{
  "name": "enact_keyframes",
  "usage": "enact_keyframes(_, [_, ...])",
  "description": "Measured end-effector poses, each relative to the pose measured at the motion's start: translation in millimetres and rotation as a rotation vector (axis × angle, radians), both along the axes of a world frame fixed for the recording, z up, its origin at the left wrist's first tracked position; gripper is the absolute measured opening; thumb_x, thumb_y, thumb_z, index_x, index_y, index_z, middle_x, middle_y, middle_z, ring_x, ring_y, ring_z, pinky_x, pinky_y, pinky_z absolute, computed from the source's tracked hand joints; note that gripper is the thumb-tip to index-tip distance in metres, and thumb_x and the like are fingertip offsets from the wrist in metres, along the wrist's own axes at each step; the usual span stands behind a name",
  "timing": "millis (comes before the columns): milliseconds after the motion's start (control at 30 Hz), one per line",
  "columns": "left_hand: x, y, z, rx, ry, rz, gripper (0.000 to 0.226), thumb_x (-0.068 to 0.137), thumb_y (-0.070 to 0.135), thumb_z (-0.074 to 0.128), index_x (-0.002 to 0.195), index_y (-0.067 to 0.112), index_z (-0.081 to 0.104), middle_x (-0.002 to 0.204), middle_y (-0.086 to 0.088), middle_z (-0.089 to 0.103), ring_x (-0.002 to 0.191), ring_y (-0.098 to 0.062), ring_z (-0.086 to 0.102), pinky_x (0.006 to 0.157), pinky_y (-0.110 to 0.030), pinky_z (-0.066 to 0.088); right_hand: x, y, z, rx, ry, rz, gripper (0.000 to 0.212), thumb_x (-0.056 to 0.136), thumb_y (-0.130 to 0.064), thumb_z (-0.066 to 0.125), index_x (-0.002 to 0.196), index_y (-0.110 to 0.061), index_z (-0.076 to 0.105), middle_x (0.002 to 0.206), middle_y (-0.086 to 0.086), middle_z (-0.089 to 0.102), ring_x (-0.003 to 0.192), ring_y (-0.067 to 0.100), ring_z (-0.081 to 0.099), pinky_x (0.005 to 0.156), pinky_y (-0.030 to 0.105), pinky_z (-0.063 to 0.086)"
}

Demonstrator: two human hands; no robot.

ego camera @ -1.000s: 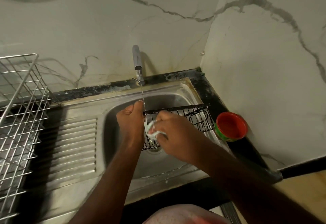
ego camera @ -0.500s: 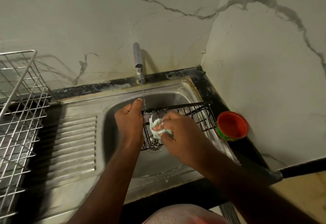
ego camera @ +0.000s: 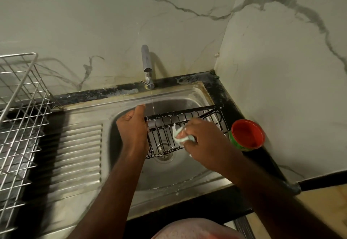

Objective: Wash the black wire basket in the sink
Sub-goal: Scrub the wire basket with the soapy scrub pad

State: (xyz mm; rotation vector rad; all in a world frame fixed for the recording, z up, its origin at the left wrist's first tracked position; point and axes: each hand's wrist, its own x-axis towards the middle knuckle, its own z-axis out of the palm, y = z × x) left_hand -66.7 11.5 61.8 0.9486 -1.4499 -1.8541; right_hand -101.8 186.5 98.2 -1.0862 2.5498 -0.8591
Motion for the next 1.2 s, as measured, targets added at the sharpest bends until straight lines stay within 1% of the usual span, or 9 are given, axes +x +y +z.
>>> enact_keyframes(167, [3, -5, -4, -0.029, -0.009, 0.015, 0.026, 0.096, 0.018, 0.059, 0.09, -0.007, 0.063, 0.077, -0.017, 0.055, 0.058, -0.028, 0.039, 0.054, -0.038, 0.039, -12, 12, 5, 0.017, -0.272, -0.063, 0.016, 0.088, -0.014, 0.067, 0.102, -0.02, 0.069, 0.094, -0.014, 0.062, 0.072, -0.007, 0.06, 0.059, 0.006, 0.044])
enact_keyframes(333, [1, -3, -6, 0.001, 0.003, -0.021, 0.04, 0.096, 0.019, 0.058, 0.093, -0.021, 0.053, 0.084, -0.015, 0.057, 0.066, -0.027, 0.044, 0.053, -0.037, 0.037, -29, 5, 4, -0.178, -0.143, -0.298, 0.015, 0.09, -0.016, 0.067, 0.103, -0.023, 0.069, 0.097, -0.016, 0.063, 0.08, -0.007, 0.061, 0.065, 0.003, 0.047])
enact_keyframes(567, [4, -14, -18, 0.029, -0.028, 0.048, 0.037, 0.094, 0.018, 0.057, 0.106, -0.017, 0.058, 0.082, -0.013, 0.051, 0.052, -0.014, 0.037, 0.043, -0.024, 0.034, -19, 30, -6, 0.101, -0.316, -0.145, 0.014, 0.089, -0.014, 0.067, 0.102, -0.019, 0.068, 0.101, -0.007, 0.066, 0.084, 0.002, 0.064, 0.07, 0.012, 0.052])
enact_keyframes(667, [6, -18, -20, 0.05, -0.022, 0.039, 0.035, 0.094, 0.018, 0.058, 0.111, -0.013, 0.06, 0.071, -0.009, 0.05, 0.052, -0.011, 0.038, 0.043, -0.023, 0.033, -35, 43, 2, -0.055, -0.353, -0.288, 0.015, 0.088, -0.016, 0.069, 0.103, -0.019, 0.068, 0.095, -0.007, 0.069, 0.075, -0.001, 0.066, 0.059, 0.006, 0.047])
enact_keyframes(833, [6, -19, -28, 0.093, -0.027, 0.042, 0.032, 0.094, 0.019, 0.058, 0.114, -0.005, 0.065, 0.061, 0.004, 0.046, 0.05, -0.009, 0.037, 0.044, -0.022, 0.031, -73, 61, 10, -0.424, -0.506, -0.579, 0.011, 0.084, 0.001, 0.069, 0.094, -0.003, 0.069, 0.082, 0.014, 0.071, 0.056, 0.007, 0.066, 0.051, 0.016, 0.051])
enact_keyframes(933, [9, -22, -33, 0.102, -0.022, 0.025, 0.034, 0.089, 0.025, 0.06, 0.111, -0.001, 0.067, 0.067, 0.003, 0.052, 0.055, -0.014, 0.041, 0.05, -0.028, 0.035, -91, 72, 0, -0.409, -0.734, -0.535, 0.015, 0.082, 0.003, 0.067, 0.097, -0.002, 0.068, 0.093, 0.023, 0.071, 0.069, 0.018, 0.069, 0.06, 0.026, 0.056])
enact_keyframes(1033, [14, -33, -41, 0.138, -0.018, -0.014, 0.021, 0.086, 0.027, 0.059, 0.087, 0.008, 0.068, 0.062, 0.002, 0.055, 0.051, -0.017, 0.042, 0.045, -0.03, 0.036, -98, 76, -2, -0.51, -0.937, -0.481, 0.02, 0.073, 0.0, 0.067, 0.092, -0.004, 0.065, 0.089, 0.014, 0.071, 0.076, 0.02, 0.069, 0.066, 0.026, 0.057])
enact_keyframes(1133, [17, -46, -51, 0.199, -0.02, -0.062, 0.027, 0.077, 0.038, 0.063, 0.089, 0.014, 0.069, 0.061, -0.001, 0.051, 0.051, -0.019, 0.042, 0.047, -0.032, 0.035, -100, 75, 1, -0.593, -1.089, -0.379, 0.022, 0.068, -0.006, 0.071, 0.088, -0.005, 0.061, 0.089, 0.013, 0.072, 0.079, 0.02, 0.071, 0.064, 0.025, 0.058])
enact_keyframes(1200, [16, -52, -56, 0.272, 0.029, -0.108, 0.02, 0.081, 0.034, 0.06, 0.087, 0.015, 0.065, 0.058, 0.001, 0.049, 0.047, -0.015, 0.044, 0.044, -0.028, 0.037, -100, 71, 4, -0.611, -1.114, -0.306, 0.049, 0.052, -0.016, 0.09, 0.088, -0.004, 0.059, 0.088, 0.013, 0.071, 0.077, 0.02, 0.071, 0.061, 0.026, 0.058])
